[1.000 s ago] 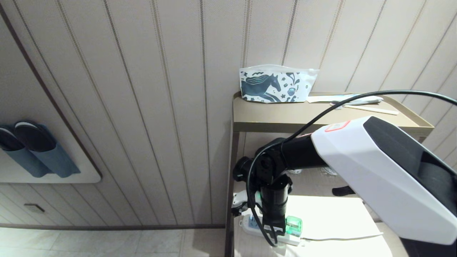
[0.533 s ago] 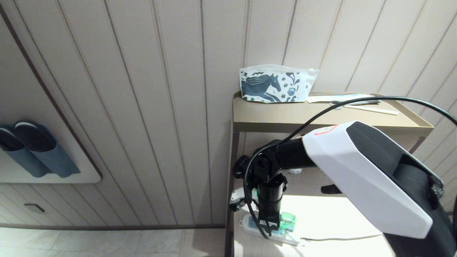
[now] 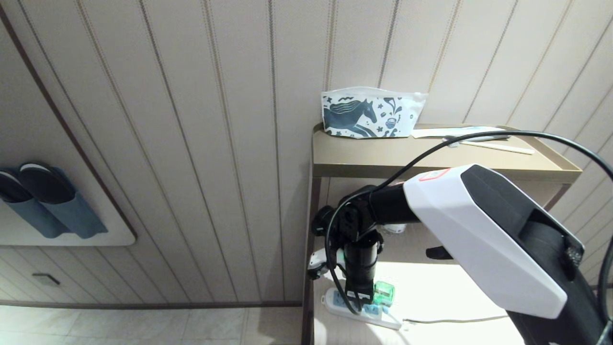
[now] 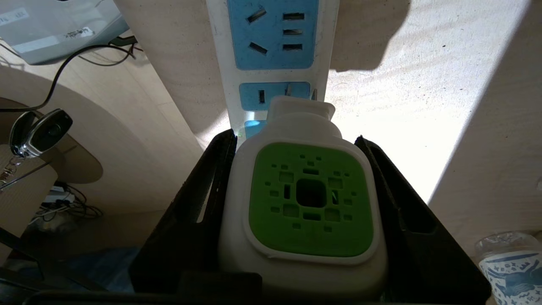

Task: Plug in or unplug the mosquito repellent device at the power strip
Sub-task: Insert the plug into the socket

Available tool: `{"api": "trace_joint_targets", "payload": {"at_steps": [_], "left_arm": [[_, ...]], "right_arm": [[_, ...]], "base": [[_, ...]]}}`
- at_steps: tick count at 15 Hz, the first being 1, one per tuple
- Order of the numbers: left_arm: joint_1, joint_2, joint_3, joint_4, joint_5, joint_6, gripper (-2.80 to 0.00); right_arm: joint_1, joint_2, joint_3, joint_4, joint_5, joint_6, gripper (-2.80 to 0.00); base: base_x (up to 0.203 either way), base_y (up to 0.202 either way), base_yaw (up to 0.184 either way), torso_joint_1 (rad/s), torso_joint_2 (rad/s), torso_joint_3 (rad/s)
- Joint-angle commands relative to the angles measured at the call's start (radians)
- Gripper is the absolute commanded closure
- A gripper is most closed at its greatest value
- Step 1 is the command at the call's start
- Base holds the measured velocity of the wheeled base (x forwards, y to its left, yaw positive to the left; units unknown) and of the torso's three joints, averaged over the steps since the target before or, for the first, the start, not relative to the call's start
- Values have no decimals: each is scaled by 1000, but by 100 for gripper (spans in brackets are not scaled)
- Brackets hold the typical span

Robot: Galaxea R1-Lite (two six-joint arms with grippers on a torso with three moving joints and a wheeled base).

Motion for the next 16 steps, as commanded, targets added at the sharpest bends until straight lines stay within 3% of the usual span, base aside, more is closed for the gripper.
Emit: {"api": "trace_joint_targets", "payload": {"at_steps": [1,16], "left_arm": [[0,1,1,0,0,0,0],[1,1,1,0,0,0,0]], "right_arm": [[-1,-9,8,7,0,-4,0],[7,-65,116,-6,4,-2,0]], "base": [[0,0,0,0,0,0],[0,0,0,0,0,0]]}}
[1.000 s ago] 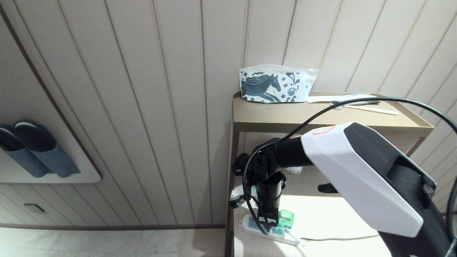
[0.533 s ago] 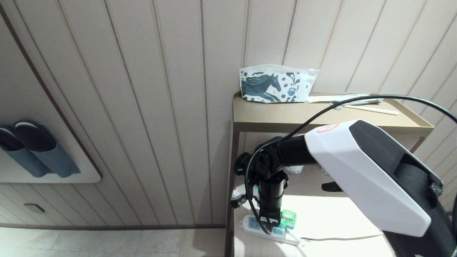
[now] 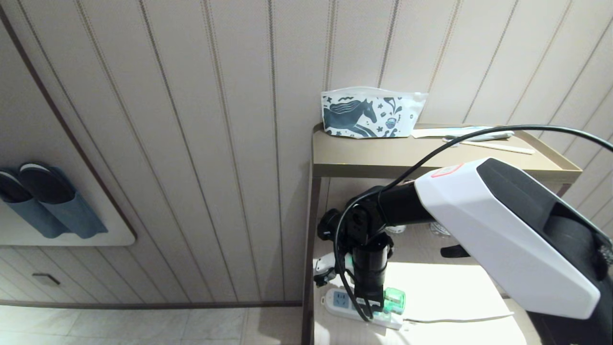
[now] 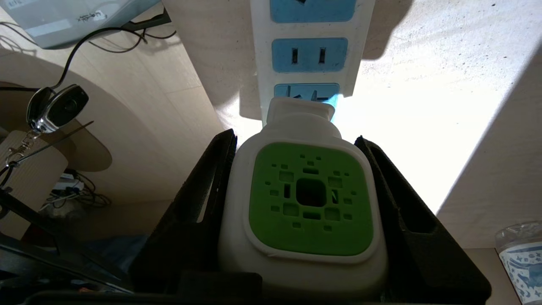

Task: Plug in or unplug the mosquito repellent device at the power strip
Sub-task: Insert the plug into the socket

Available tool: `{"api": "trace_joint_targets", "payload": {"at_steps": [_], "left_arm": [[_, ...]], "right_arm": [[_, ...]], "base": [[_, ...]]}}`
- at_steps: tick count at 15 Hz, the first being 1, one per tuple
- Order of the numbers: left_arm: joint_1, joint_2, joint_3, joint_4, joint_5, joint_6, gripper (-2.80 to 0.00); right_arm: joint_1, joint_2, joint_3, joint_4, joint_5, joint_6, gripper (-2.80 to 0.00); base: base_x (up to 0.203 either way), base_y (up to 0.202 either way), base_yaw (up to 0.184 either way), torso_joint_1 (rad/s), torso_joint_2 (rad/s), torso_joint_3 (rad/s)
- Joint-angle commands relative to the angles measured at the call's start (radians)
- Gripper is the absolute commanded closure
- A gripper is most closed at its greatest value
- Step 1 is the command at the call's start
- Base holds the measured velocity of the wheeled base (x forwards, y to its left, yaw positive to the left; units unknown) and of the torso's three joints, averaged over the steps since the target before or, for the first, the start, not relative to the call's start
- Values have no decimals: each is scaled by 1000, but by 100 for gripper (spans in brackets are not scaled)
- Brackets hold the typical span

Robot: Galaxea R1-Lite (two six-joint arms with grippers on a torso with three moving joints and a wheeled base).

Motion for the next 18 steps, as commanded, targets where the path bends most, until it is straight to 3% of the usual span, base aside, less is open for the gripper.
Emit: {"api": "trace_joint_targets", "payload": {"at_steps": [1,18], "left_arm": [[1,1,1,0,0,-1,0],[-1,1,1,0,0,-1,0]], "right_arm": [[7,6,2,6,0,-4,0],[7,75,-101,6,1,-26,0]], "base": [[0,0,0,0,0,0],[0,0,0,0,0,0]]}}
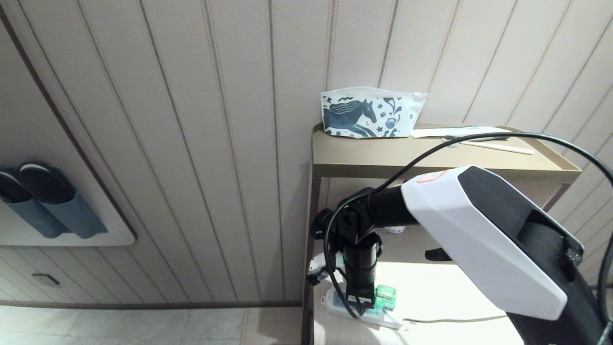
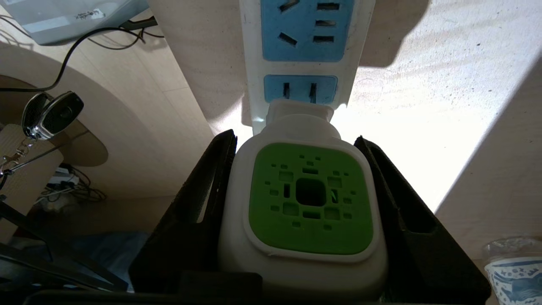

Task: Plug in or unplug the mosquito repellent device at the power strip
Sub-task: Insert the plug into the socket

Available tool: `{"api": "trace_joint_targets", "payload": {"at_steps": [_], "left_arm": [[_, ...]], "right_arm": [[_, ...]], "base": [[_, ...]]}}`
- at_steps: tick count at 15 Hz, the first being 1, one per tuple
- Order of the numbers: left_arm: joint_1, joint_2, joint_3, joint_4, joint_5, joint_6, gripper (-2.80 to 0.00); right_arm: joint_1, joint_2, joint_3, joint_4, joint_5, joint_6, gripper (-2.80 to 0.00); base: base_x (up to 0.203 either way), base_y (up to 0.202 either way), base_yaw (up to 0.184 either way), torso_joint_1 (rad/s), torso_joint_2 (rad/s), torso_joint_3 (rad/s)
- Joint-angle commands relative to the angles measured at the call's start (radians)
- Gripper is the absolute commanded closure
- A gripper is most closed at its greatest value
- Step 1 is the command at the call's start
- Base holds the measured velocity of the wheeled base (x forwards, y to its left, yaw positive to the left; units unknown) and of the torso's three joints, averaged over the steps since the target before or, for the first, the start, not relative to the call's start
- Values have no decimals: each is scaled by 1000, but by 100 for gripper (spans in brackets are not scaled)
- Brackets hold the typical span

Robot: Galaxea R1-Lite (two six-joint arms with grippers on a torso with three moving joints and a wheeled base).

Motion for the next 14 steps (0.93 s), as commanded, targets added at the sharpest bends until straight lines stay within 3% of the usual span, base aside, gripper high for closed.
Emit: {"api": "trace_joint_targets", "payload": {"at_steps": [1,14], "left_arm": [[1,1,1,0,0,0,0],[1,1,1,0,0,0,0]], "right_arm": [[2,5,-6,3,-1,-3,0],[4,-3,49,0,0,-13,0]], "base": [[0,0,0,0,0,0],[0,0,0,0,0,0]]}}
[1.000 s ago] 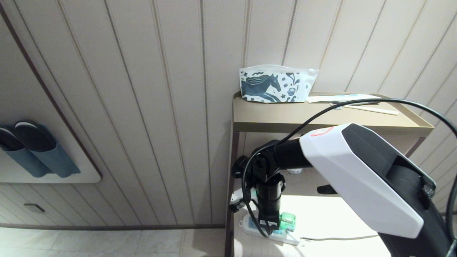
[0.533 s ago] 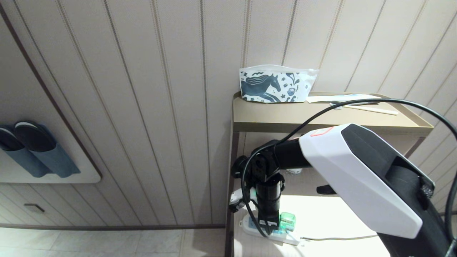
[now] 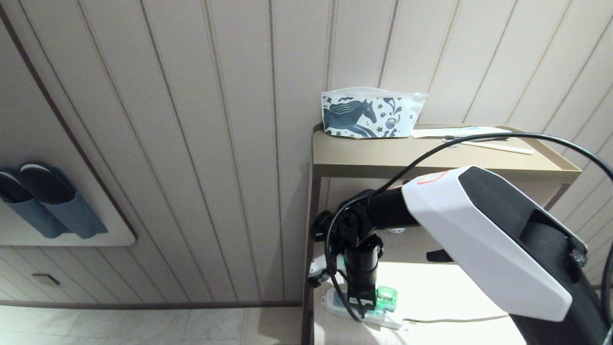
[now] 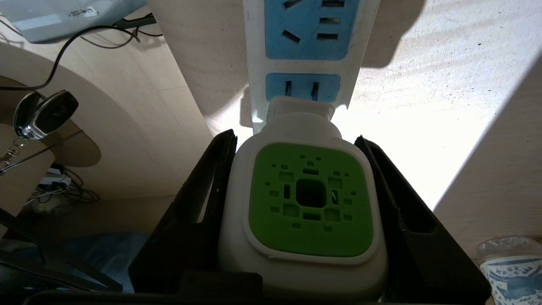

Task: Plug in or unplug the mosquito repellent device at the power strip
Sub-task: Insert the plug into the socket

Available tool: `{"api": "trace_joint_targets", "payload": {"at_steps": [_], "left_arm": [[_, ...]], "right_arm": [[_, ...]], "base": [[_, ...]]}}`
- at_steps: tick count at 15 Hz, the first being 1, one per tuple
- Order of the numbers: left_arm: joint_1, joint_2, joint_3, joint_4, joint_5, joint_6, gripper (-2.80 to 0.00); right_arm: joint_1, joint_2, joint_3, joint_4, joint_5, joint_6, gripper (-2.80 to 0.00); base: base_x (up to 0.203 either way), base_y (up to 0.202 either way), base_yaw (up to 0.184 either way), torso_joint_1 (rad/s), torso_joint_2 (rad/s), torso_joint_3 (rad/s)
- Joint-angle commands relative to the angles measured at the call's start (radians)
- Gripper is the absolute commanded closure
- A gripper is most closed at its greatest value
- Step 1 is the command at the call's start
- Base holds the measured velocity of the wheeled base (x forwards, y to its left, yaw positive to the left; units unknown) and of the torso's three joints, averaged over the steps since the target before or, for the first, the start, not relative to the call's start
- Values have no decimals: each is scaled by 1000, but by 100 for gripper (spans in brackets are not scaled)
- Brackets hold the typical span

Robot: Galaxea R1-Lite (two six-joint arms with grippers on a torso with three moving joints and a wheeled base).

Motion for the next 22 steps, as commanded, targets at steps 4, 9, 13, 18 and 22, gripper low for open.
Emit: {"api": "trace_joint_targets", "payload": {"at_steps": [4,9,13,18,22], "left_arm": [[1,1,1,0,0,0,0],[0,1,-1,0,0,0,0],[1,1,1,0,0,0,0],[1,1,-2,0,-1,0,0],[1,1,-1,0,0,0,0]], "right_arm": [[1,11,15,6,9,-4,0],[1,10,34,-60,9,-1,0],[1,-7,110,-141,8,4,0],[1,-38,186,-180,5,12,0],[1,-23,164,-181,5,12,0]], "base": [[0,0,0,0,0,0],[0,0,0,0,0,0],[0,0,0,0,0,0],[0,0,0,0,0,0],[0,0,0,0,0,0]]}}
